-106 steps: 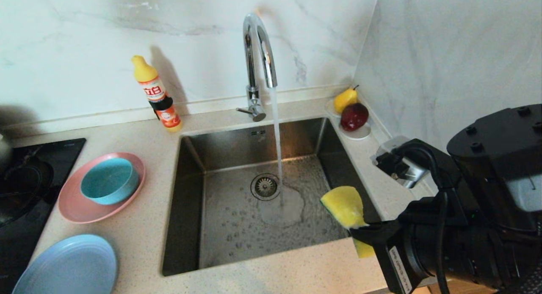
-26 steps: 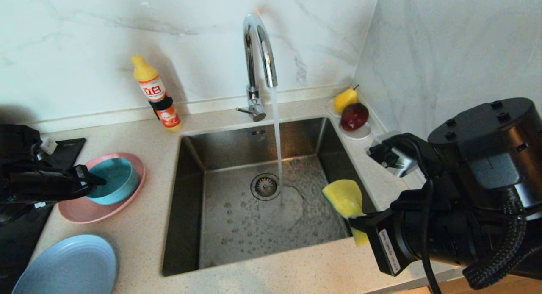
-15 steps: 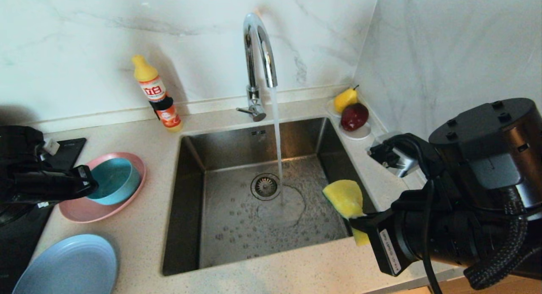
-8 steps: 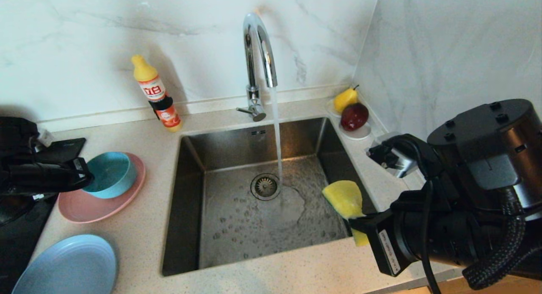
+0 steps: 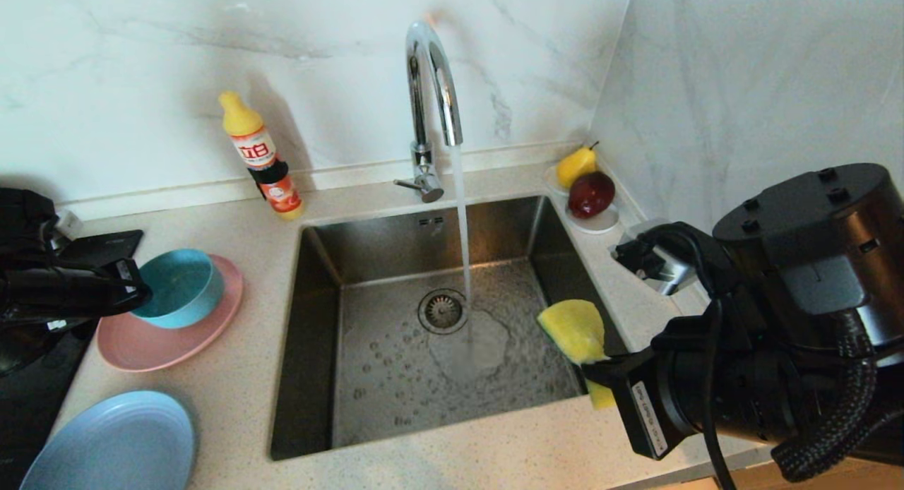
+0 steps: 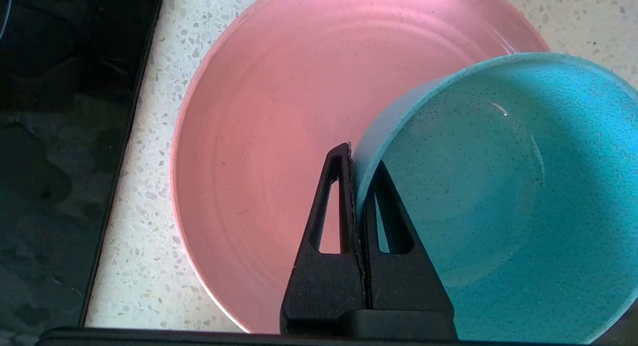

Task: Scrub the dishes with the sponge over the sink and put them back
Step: Pick up a bowl and the sponge

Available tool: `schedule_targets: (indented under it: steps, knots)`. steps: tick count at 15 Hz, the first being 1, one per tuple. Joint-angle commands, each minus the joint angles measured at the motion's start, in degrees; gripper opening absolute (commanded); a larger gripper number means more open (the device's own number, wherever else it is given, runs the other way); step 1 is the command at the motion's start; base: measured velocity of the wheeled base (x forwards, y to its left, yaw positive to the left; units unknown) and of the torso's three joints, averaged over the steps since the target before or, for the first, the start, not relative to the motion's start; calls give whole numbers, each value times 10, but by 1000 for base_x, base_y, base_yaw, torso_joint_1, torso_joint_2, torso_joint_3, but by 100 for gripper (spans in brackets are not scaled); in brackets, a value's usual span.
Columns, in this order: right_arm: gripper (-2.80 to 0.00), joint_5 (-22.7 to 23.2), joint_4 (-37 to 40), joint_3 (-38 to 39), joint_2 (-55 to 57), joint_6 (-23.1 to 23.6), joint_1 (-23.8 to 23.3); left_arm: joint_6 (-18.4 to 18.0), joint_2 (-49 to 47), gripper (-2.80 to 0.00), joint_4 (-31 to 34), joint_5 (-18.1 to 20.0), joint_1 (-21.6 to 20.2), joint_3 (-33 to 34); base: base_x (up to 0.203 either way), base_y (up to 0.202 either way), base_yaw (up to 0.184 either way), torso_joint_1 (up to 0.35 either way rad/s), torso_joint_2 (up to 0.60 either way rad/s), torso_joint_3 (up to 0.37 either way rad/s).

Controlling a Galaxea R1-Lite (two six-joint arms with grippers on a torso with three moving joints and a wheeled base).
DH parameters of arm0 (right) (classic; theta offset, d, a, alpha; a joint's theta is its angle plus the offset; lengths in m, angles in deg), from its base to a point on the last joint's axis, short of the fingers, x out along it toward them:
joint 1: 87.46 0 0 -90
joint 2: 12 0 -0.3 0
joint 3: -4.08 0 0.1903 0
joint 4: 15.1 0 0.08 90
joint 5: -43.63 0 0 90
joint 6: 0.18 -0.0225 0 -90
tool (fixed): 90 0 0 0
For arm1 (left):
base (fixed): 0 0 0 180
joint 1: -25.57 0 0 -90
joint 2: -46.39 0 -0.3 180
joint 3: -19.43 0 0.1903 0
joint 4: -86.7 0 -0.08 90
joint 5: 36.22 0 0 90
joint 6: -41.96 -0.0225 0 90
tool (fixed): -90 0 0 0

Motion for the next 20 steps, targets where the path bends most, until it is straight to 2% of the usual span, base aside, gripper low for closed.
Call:
schedule_targets:
  steps: [1,3,4,11,14,20]
  knots:
    - [-280,-1,0,-1,1,0,0,1,4,-280,0,0,0,6,0,0,0,0,0,0]
    - [-280,-1,1,1,1,-1,0,0,-2,-280,-3,0,0,12,0,0,0,0,0,0]
    - [-280,-1,1,1,1,-1,0,0,-4,0,-5,0,0,13,0,0,0,0,0,0]
    - [-280,-1,1,3,-1,-1,-3,11,-33,0,-3,5,0,7,0,0,0,0,0,0]
    - [-280,-1,0,4,-1,-1,-3,30,-41,0,-3,6,0,4,0,0,0,0,0,0]
    - [-280,-1,1,6,-2,-1,-4,30,-42,0,-9,6,0,2,0,0,0,0,0,0]
